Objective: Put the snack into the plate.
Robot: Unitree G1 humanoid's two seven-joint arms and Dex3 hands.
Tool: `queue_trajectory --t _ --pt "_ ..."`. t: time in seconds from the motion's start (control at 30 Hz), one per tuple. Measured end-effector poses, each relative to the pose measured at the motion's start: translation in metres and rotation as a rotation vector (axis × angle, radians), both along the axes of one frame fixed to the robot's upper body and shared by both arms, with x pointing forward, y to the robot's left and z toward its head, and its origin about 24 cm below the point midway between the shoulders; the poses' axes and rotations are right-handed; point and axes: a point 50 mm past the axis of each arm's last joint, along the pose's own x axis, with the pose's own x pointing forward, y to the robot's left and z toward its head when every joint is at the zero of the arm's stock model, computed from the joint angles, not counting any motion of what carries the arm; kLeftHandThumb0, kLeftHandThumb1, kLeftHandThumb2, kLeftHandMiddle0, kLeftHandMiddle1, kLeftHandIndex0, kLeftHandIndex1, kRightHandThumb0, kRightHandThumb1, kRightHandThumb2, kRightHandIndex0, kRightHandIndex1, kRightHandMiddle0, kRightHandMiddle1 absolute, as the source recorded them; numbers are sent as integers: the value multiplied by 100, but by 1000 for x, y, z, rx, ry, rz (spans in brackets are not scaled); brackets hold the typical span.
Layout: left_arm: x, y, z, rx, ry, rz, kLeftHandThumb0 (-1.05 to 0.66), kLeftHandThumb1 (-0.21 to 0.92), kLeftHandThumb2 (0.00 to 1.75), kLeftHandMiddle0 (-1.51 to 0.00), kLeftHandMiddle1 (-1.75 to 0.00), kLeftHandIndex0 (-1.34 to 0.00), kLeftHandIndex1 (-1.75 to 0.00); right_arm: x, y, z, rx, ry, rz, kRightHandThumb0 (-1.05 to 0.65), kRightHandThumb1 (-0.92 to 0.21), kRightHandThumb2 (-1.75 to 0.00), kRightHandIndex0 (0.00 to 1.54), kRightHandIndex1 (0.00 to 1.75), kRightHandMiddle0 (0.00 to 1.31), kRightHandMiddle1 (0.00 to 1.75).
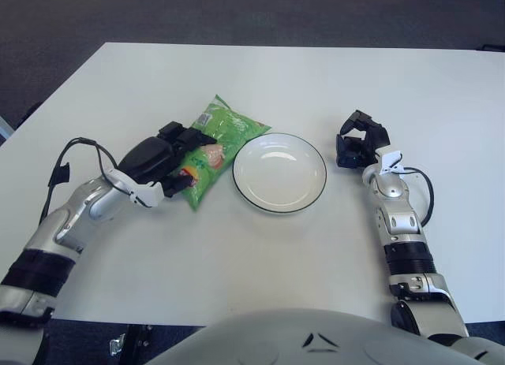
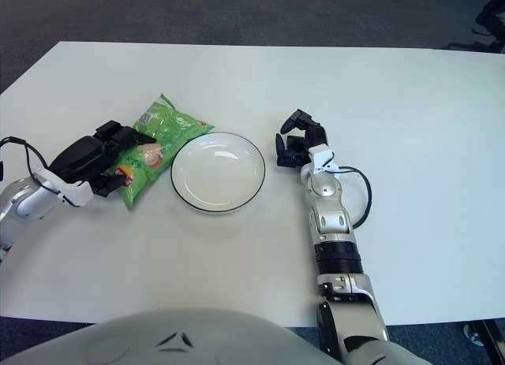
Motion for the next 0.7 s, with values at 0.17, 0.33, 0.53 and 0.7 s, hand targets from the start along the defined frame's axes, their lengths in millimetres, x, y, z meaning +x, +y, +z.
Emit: queue_trajectory --t 0.17,0.33,0.53,0.7 --pt "-2 -4 5 50 -31 28 -78 92 104 -47 -117 -14 -135 0 0 0 -1 -1 4 -52 -22 -144 134 175 70 175" --pt "-4 -7 7 85 -110 67 -70 92 94 -51 -121 -17 -136 1 1 0 -2 -4 6 -52 -21 -144 134 175 70 175" --pt "-4 -10 13 61 -282 173 -63 92 86 -51 -121 -23 -137 2 1 0 -2 -8 9 -52 -22 -144 134 175 70 175" --pt "-6 -17 29 56 -397 256 -57 84 89 -50 -118 -26 -137 2 0 1 -4 -10 10 -52 -22 -144 134 175 70 175"
